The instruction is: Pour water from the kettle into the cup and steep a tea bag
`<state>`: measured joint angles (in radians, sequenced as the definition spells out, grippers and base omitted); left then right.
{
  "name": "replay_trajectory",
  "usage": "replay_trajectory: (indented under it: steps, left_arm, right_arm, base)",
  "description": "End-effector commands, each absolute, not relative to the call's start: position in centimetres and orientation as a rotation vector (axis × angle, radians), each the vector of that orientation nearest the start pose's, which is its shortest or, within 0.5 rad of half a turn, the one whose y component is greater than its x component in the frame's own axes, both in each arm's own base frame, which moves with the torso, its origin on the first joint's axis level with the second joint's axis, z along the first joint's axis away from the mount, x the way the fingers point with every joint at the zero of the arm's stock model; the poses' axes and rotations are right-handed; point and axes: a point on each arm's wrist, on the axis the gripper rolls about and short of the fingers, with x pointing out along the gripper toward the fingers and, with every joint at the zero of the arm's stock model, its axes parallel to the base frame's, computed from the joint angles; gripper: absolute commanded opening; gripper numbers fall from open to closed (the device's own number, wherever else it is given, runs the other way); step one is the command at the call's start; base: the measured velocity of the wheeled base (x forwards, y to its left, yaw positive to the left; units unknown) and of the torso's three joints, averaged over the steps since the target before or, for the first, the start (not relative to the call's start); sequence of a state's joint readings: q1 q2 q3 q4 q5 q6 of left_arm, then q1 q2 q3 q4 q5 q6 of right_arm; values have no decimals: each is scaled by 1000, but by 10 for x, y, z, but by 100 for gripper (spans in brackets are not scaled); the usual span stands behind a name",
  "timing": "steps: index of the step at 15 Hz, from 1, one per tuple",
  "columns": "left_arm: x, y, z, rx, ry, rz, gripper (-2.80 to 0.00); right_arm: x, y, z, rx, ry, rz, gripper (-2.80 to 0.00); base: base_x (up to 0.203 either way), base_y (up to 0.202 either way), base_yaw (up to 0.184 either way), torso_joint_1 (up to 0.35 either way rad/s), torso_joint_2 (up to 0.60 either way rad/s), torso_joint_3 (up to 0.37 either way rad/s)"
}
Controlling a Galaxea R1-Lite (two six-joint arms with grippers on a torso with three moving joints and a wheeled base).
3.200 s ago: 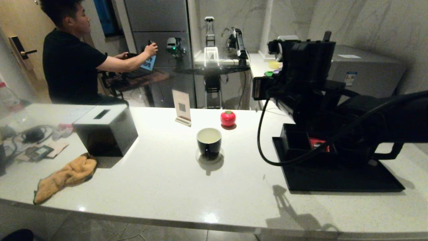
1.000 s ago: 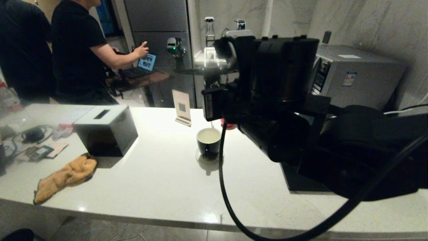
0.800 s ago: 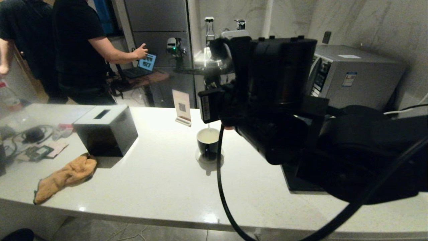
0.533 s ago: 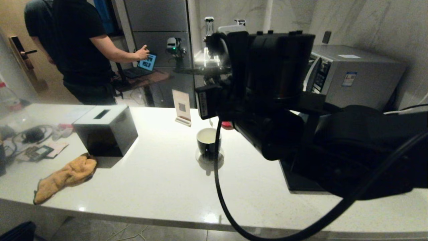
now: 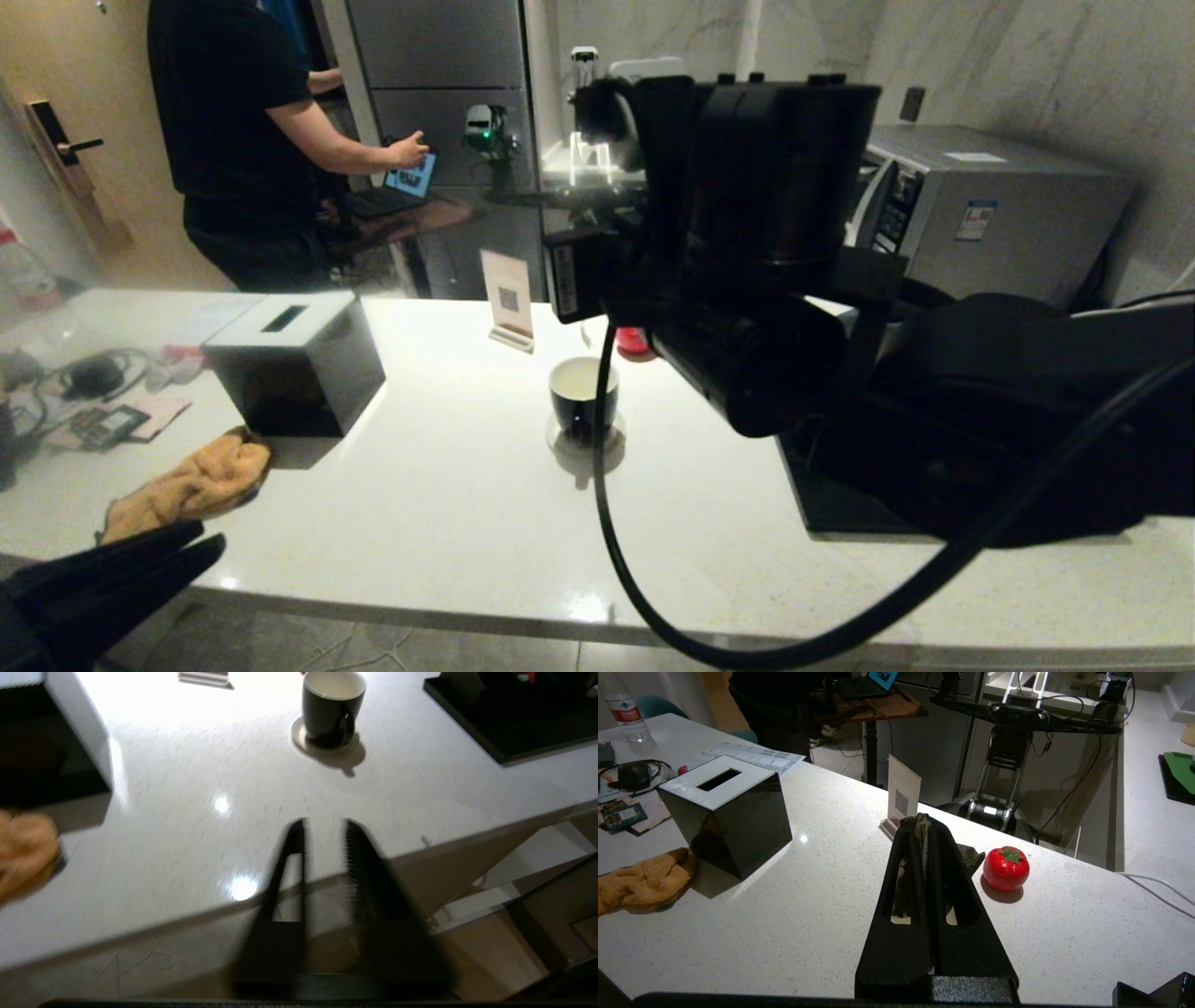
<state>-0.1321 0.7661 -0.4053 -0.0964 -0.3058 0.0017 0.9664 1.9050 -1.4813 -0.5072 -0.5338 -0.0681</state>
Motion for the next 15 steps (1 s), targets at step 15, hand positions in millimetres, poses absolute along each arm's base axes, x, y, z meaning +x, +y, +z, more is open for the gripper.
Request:
replay_trajectory:
  steps: [15]
  left_arm:
    - [184,-94,174,-7,231,-741,0]
  right_arm:
    - [229,311,296,5,-95,426,-280]
  base:
    - [0,0,0,0,0,0]
